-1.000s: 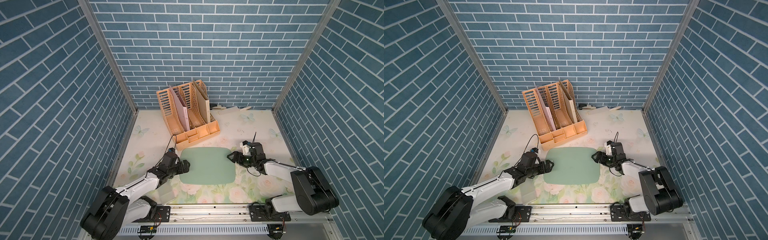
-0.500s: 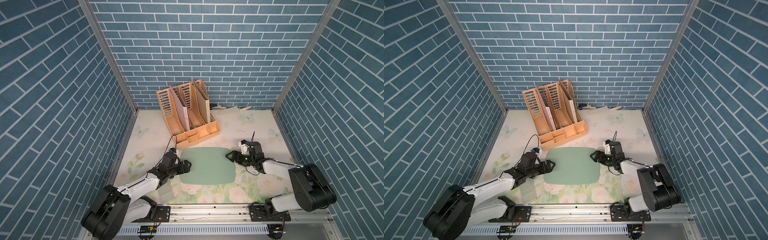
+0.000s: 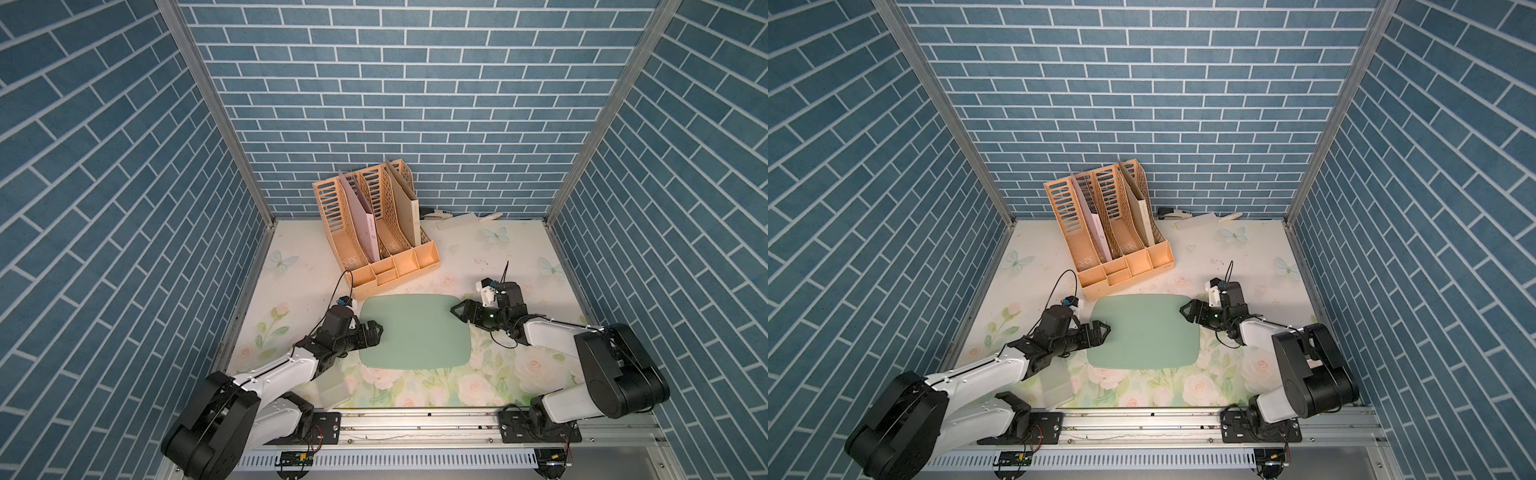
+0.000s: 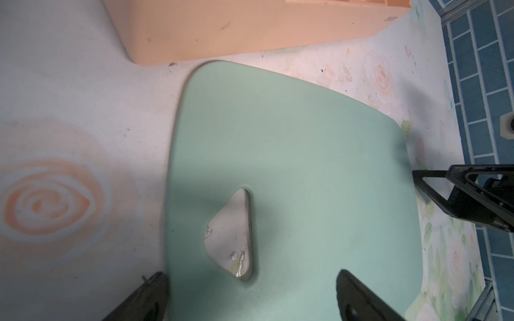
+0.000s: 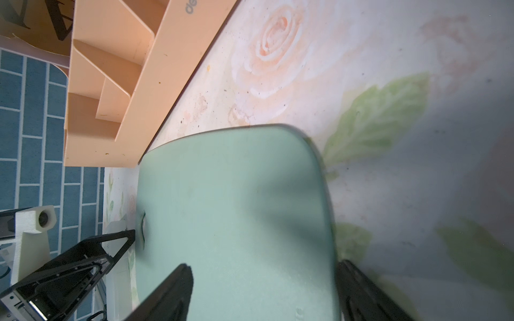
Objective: Align the knife with the edge of the cutting board
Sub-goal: Move the work surface to the center of the board.
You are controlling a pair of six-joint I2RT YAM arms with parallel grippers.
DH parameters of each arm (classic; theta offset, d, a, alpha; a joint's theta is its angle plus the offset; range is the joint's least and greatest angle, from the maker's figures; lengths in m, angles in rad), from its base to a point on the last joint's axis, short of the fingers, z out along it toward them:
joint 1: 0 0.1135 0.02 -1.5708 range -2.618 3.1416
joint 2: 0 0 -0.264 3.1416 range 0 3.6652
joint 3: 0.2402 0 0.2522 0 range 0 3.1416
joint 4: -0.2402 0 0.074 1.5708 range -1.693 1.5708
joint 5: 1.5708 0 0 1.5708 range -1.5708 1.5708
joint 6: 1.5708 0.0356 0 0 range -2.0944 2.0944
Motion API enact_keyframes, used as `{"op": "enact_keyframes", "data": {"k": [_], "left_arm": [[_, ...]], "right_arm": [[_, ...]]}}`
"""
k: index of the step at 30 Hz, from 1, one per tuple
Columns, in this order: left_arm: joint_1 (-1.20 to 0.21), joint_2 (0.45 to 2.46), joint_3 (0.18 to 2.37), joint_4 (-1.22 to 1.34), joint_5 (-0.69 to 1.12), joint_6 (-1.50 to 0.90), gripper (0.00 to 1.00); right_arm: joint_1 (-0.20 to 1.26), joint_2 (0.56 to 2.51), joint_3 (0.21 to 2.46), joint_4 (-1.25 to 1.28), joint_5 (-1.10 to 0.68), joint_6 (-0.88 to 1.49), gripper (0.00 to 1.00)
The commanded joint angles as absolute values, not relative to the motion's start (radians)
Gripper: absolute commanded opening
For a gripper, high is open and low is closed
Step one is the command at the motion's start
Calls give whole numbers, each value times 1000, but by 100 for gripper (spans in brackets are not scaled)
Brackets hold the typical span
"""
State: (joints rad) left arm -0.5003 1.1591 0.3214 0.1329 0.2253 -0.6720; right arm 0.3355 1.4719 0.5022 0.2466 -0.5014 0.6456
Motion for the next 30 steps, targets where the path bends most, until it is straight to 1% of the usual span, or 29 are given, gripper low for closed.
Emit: {"op": "enact_keyframes", "data": {"k": [1, 21, 30], "left_arm": [[-496, 1161, 336, 69, 206, -658, 98], [-497, 1271, 422, 114, 228, -642, 97], [-497, 1270, 414, 117, 233, -643, 97]], "right_arm": [[342, 1511, 472, 127, -477, 626, 85], [341, 1538, 521, 121, -471, 626, 85], [341, 1535, 522, 113, -475, 626, 85]]}}
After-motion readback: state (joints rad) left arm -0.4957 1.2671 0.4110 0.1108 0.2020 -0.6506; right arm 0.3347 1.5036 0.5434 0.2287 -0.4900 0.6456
